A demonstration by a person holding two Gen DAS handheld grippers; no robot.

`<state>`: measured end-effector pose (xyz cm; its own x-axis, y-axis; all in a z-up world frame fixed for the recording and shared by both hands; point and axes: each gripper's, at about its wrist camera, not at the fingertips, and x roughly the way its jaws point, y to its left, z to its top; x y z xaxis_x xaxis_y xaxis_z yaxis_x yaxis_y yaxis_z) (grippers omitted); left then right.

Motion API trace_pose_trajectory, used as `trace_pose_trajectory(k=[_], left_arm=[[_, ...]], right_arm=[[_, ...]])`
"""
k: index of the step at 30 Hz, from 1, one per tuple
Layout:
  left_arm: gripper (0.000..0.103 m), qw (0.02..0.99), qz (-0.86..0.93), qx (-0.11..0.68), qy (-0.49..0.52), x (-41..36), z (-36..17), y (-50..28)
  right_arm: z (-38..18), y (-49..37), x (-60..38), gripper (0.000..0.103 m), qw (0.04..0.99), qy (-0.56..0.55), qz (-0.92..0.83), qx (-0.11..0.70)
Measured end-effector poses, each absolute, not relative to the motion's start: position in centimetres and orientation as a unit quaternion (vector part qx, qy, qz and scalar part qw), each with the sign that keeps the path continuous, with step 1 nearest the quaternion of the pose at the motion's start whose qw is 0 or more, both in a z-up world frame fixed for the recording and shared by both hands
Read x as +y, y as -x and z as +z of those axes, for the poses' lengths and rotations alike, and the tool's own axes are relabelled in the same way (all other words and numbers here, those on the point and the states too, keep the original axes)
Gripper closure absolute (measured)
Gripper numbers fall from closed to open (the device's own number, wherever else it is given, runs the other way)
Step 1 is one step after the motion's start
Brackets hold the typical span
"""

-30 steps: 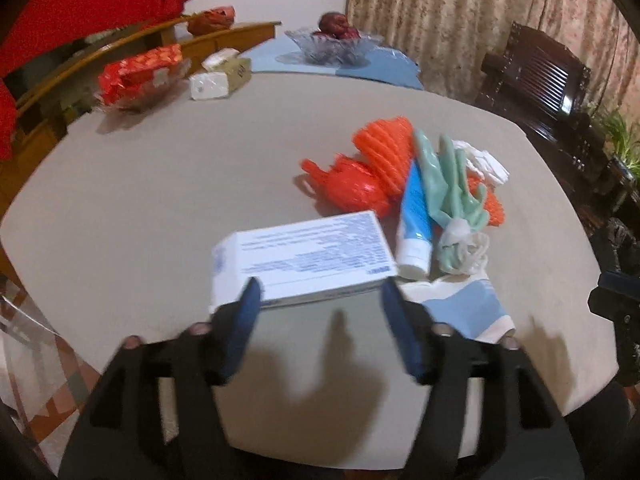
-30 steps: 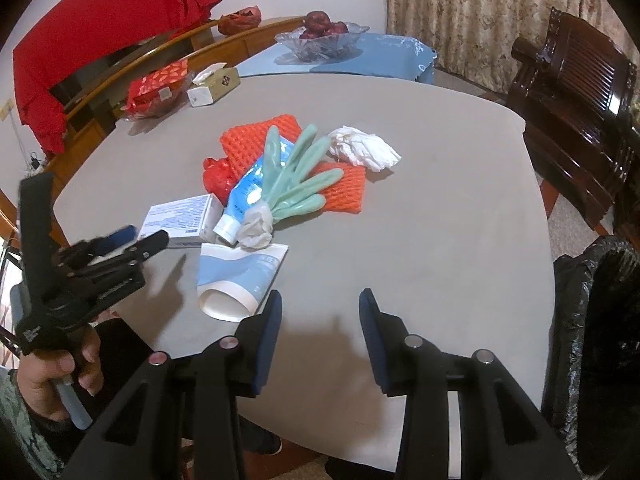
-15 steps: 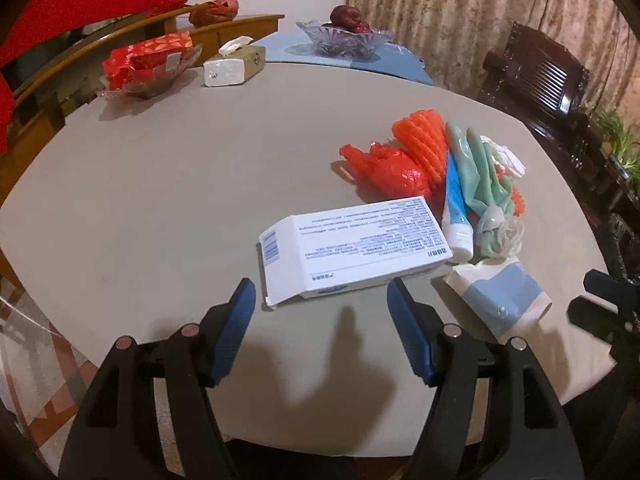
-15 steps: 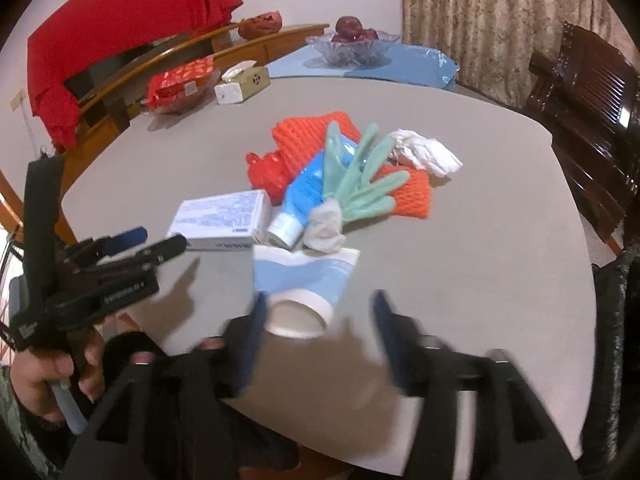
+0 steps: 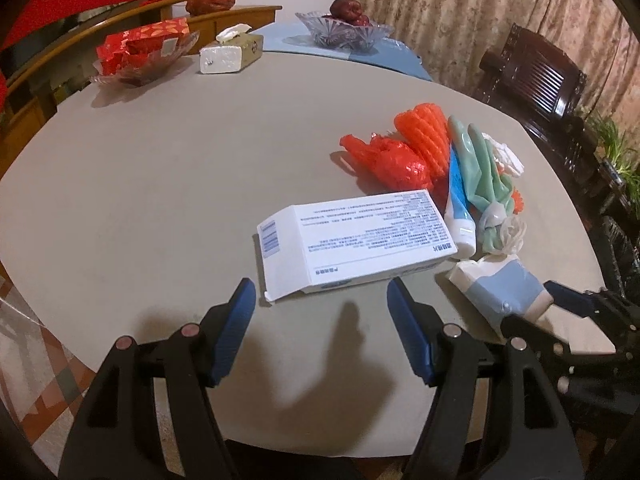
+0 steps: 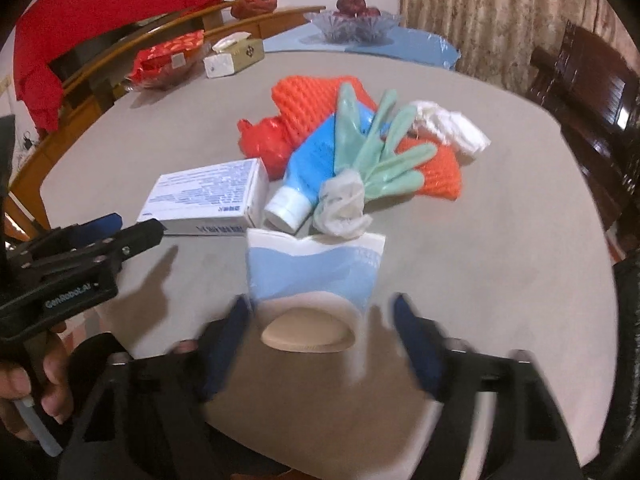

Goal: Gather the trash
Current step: 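Grasp the blue-white paper cup with the right tool, then grasp the white medicine box with the left tool while the right tool holds the cup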

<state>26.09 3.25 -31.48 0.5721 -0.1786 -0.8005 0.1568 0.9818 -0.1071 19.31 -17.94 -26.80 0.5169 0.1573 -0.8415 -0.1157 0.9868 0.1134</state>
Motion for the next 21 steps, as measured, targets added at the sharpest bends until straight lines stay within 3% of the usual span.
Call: trace_pose_trajectory(k=[21], left_arm=[[0.041, 0.871, -0.126, 0.473, -0.032, -1.3, -32.8, -26.7]], right_arm=[[-23.3, -17.6, -23.0, 0.048, 0.896, -0.041, 0.052, 0.440]])
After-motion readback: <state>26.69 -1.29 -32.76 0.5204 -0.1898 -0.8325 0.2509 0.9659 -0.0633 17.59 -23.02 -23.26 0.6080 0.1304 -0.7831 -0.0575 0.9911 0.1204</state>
